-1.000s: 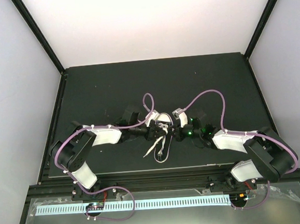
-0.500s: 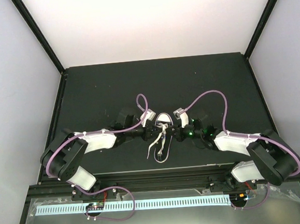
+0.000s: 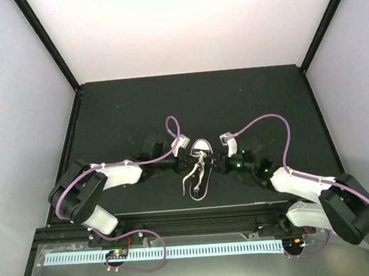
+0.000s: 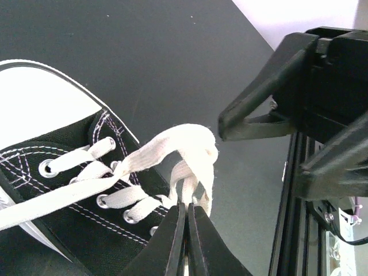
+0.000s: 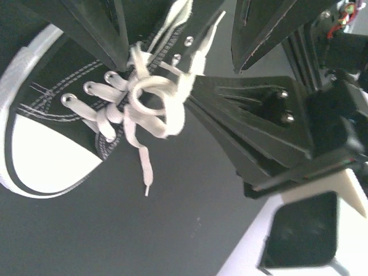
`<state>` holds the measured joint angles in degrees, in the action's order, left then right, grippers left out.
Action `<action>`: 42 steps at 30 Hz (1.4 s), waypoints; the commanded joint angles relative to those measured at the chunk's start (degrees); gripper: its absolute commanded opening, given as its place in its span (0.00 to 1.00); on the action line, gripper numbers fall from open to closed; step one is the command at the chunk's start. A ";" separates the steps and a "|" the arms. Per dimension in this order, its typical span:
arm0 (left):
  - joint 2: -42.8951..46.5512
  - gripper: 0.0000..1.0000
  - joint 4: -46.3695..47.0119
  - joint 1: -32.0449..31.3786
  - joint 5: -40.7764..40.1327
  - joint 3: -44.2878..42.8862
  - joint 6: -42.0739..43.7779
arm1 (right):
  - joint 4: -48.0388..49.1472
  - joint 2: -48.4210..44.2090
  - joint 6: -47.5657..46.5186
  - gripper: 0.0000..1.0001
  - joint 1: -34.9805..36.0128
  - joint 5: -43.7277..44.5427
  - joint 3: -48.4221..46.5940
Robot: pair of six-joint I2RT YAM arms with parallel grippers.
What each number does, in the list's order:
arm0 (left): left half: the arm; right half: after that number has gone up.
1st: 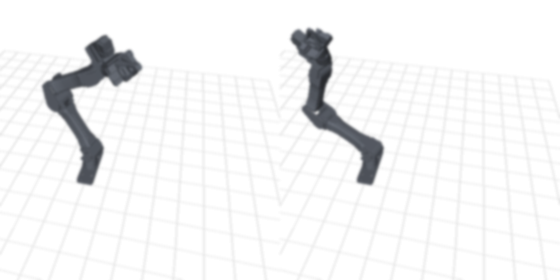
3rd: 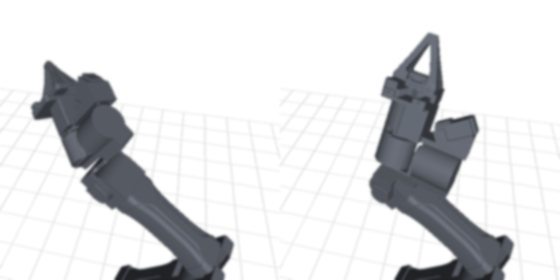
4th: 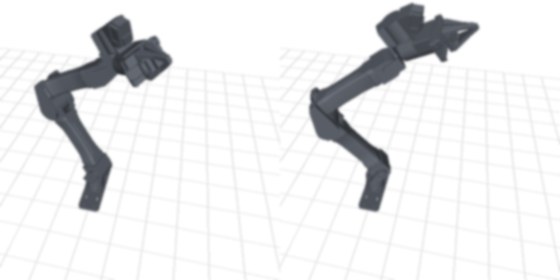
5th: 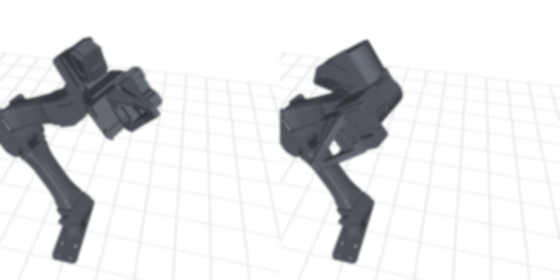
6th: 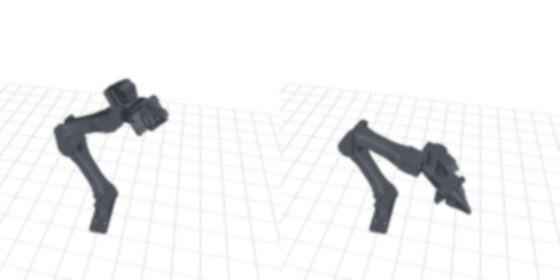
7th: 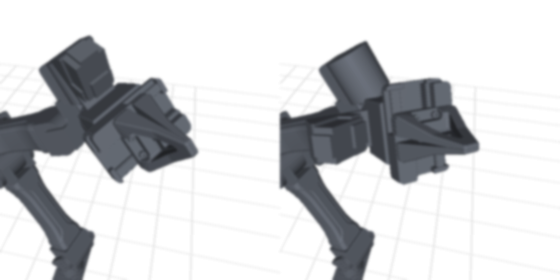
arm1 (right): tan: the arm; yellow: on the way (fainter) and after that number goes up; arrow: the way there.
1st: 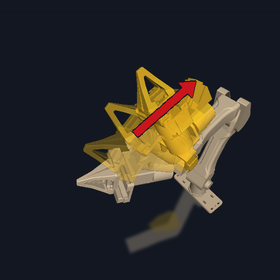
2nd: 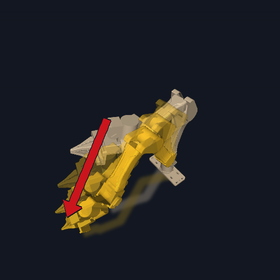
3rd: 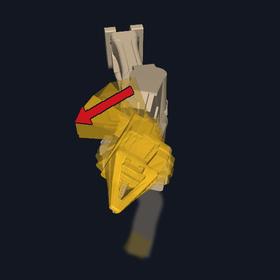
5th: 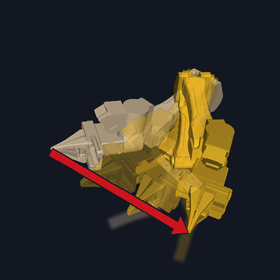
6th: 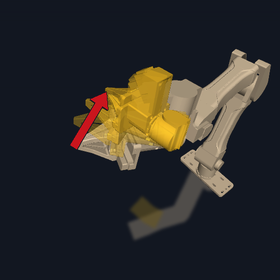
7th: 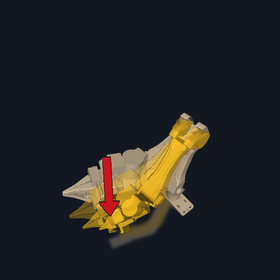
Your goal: Tie the shoes
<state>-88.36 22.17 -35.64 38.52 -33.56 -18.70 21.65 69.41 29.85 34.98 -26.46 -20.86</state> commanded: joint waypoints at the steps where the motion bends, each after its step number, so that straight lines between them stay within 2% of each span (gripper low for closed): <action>1: 1.36 0.01 2.65 0.37 -0.21 0.34 -1.24 | -1.05 -2.65 7.40 0.51 2.54 4.90 -0.33; 6: 1.17 0.02 3.27 0.44 -0.18 0.52 -1.72 | -1.99 1.34 12.10 0.46 4.82 8.41 -2.56; 14: 1.17 0.01 3.95 0.41 -0.02 1.04 -2.14 | 3.06 6.80 14.36 0.43 5.88 5.60 -3.51; 29: 1.00 0.02 4.18 0.44 0.03 0.96 -2.28 | 4.69 8.87 16.53 0.32 5.85 5.82 -5.21; 34: 0.92 0.01 4.88 0.41 -0.08 0.89 -2.65 | 5.16 9.78 16.68 0.21 5.86 5.67 -5.11; 39: 1.03 0.01 5.67 0.47 -0.68 0.87 -3.43 | 4.80 9.01 16.19 0.03 5.81 6.21 -4.65; 42: 1.05 0.02 6.28 0.47 -1.47 0.70 -4.11 | 3.19 8.07 15.35 0.02 5.87 6.63 -4.41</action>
<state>-88.36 24.97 -35.57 38.00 -32.51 -21.71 25.23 78.78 46.44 40.53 -21.02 -24.91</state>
